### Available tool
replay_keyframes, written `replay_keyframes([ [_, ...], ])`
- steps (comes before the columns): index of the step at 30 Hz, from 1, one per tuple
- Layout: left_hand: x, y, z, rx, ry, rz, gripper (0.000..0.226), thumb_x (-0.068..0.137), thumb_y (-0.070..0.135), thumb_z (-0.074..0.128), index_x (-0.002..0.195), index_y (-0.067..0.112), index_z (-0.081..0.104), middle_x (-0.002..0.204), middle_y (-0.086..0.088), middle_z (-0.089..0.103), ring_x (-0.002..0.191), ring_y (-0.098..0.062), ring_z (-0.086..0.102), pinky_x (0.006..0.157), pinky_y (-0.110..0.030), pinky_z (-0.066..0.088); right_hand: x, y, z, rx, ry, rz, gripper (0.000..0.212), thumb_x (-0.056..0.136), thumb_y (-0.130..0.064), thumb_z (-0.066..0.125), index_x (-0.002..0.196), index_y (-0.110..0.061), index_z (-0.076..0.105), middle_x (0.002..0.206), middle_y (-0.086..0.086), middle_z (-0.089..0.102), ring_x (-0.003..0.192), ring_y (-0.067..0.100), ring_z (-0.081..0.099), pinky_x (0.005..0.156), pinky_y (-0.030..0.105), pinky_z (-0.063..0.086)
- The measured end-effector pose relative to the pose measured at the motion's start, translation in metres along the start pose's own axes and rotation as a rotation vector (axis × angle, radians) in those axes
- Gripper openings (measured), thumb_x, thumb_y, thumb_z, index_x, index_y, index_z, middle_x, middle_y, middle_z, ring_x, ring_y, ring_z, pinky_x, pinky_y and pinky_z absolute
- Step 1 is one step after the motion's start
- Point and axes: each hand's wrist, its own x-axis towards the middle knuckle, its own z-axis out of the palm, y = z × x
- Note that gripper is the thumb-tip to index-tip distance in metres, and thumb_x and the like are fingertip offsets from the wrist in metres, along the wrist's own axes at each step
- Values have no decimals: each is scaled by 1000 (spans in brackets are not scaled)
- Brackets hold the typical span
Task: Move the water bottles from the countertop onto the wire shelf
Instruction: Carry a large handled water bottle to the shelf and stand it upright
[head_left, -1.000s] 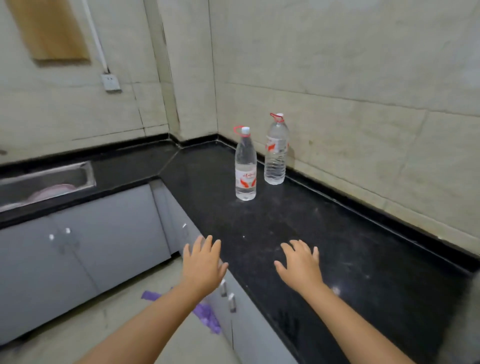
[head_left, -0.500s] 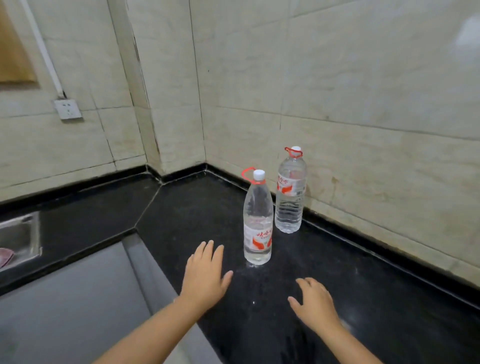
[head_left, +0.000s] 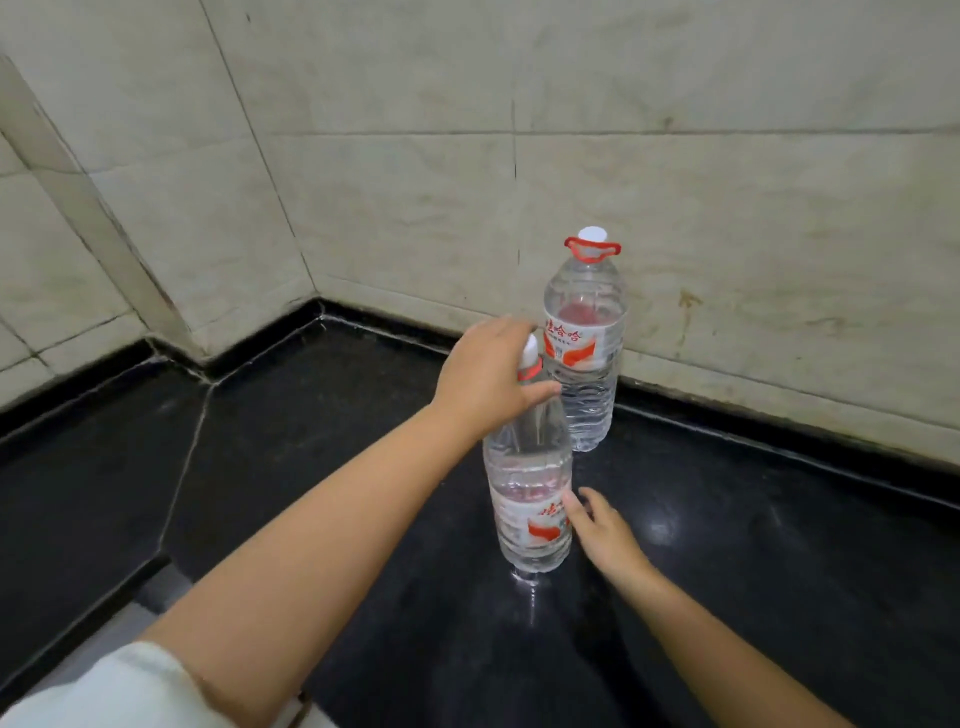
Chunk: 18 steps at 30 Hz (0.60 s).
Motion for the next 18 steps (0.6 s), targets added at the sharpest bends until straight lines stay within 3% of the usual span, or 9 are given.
replay_keyframes([
  [4,-6,-50,1,-223,103,41,61,75,33,73,124,5,51,120,-12,57,114,-28,49,92,-29,34,1,-11,26,291,33,218,67,89,-47,47,143,-14,25,144,7,35,120,18,43,93,36,45],
  [7,-18,-102,-2,-377,120,-55,65,72,30,76,126,6,49,124,-11,55,117,-25,48,94,-25,33,9,-23,48,347,106,268,66,89,-43,51,142,-13,26,142,7,39,119,21,47,88,35,44],
  [10,-39,-156,3,-511,132,-256,76,69,25,79,133,8,42,133,-9,48,123,-21,44,96,-20,31,15,-35,72,458,143,291,61,87,-38,55,138,-16,30,136,4,46,107,18,51,79,31,45],
  [12,-56,-193,14,-630,161,-436,81,68,20,80,135,8,38,136,-8,44,124,-20,43,96,-19,30,21,-40,86,492,165,283,69,83,-35,62,141,-21,25,140,2,43,116,20,49,87,34,44],
  [15,-84,-242,45,-835,192,-733,80,70,15,78,137,6,35,134,-6,45,121,-19,46,98,-23,34,32,-51,103,336,256,218,77,76,-26,72,140,-17,29,140,6,42,124,23,45,101,33,39],
  [18,-118,-276,86,-918,120,-947,71,73,15,75,132,-1,39,125,-11,52,113,-26,52,95,-32,40,46,-64,117,111,302,186,79,72,-28,77,138,-15,35,138,12,42,124,26,45,102,33,38],
])
